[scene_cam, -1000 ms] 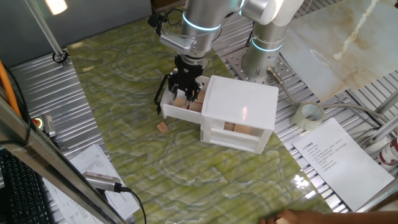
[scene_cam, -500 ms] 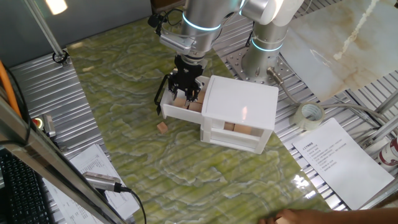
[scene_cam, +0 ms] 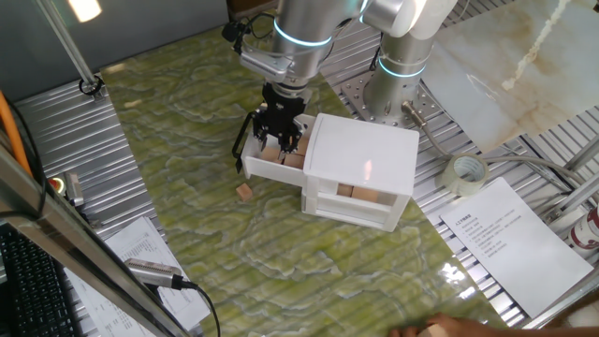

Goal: Take something out of a drawer

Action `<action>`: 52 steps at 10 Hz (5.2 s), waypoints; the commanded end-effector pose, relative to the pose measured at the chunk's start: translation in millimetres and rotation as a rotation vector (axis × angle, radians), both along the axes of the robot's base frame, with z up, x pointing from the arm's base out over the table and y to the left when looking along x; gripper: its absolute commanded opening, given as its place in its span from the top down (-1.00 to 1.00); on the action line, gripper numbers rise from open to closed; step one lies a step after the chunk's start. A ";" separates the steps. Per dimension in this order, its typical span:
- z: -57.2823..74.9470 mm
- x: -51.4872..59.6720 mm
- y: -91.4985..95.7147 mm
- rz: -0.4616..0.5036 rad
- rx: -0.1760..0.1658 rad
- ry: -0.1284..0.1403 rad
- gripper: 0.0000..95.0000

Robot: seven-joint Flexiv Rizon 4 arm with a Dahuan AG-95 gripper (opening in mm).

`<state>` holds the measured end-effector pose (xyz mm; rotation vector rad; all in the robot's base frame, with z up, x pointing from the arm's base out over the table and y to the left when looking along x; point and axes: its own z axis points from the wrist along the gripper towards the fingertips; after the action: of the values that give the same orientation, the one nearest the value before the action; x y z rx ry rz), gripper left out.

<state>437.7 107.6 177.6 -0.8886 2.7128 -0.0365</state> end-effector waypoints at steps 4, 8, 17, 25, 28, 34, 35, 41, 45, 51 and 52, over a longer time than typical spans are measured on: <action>0.1 -0.4 -0.2 0.002 0.005 0.003 0.20; 0.1 -0.4 -0.2 0.017 0.030 0.003 0.20; 0.1 -0.4 -0.2 0.018 0.021 0.011 0.20; 0.1 -0.4 -0.2 0.049 0.010 0.072 0.20; 0.1 -0.4 -0.2 0.069 0.010 0.093 0.20; 0.6 -0.6 -0.6 0.091 0.006 0.120 0.20; 2.3 -1.1 -1.7 0.092 0.006 0.122 0.20; 19.6 -3.3 -8.4 0.093 0.006 0.150 0.20; 34.7 -3.2 -10.2 0.086 -0.010 0.161 0.20; 55.1 0.3 -7.3 0.066 -0.013 0.202 1.00; 55.4 0.6 -6.9 0.069 -0.017 0.204 1.00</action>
<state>439.4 100.7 232.7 -1.0448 2.8722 0.0445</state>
